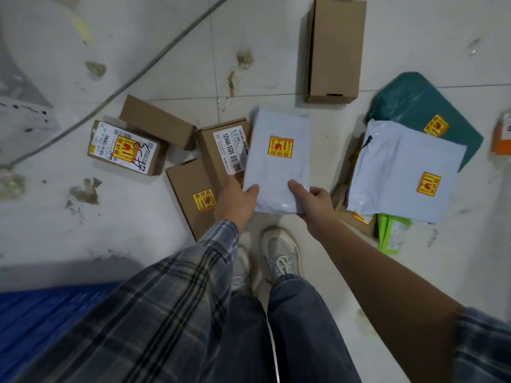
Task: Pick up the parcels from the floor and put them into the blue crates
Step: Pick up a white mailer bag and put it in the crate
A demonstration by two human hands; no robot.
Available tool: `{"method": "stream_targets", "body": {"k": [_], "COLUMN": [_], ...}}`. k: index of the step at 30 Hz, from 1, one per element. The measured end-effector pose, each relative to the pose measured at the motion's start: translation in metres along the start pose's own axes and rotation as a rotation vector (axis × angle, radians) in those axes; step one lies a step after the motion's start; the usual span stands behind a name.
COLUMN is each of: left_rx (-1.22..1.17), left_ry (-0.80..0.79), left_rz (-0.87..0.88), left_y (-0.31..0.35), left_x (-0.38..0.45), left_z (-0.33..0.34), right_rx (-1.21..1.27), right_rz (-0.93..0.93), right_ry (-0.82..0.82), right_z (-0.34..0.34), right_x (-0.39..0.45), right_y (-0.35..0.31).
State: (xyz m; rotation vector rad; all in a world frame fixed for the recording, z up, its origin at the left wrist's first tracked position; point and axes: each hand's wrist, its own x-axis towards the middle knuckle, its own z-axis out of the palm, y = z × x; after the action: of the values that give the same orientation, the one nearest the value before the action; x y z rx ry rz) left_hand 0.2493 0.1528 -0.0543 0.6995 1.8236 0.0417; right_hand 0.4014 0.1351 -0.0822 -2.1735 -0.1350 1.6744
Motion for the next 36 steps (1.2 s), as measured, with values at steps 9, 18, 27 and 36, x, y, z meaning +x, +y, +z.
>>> {"method": "stream_targets", "body": {"k": [9,18,27,36], "left_rx": [0.134,-0.141,-0.844,-0.970], "left_ry": [-0.021,0.094,-0.247,-0.167], "left_rz": [0.178,-0.028,-0.139,-0.040], "left_y": [0.043,0.038,-0.028,-0.044], "left_x": [-0.072,-0.068,-0.079,-0.084], "left_z": [0.004,-0.023,-0.069,-0.085], "right_rx": [-0.369,-0.668,-0.202,-0.203], "right_rz": [-0.446,-0.686,-0.025,0.002], "right_ry": [0.132,-0.045,-0.319,-0.559], "right_z": [0.014,0.026,-0.005,0.012], "right_x": [-0.102,-0.143,-0.113,-0.126], "right_y": [0.000,0.016,-0.020,-0.037]}}
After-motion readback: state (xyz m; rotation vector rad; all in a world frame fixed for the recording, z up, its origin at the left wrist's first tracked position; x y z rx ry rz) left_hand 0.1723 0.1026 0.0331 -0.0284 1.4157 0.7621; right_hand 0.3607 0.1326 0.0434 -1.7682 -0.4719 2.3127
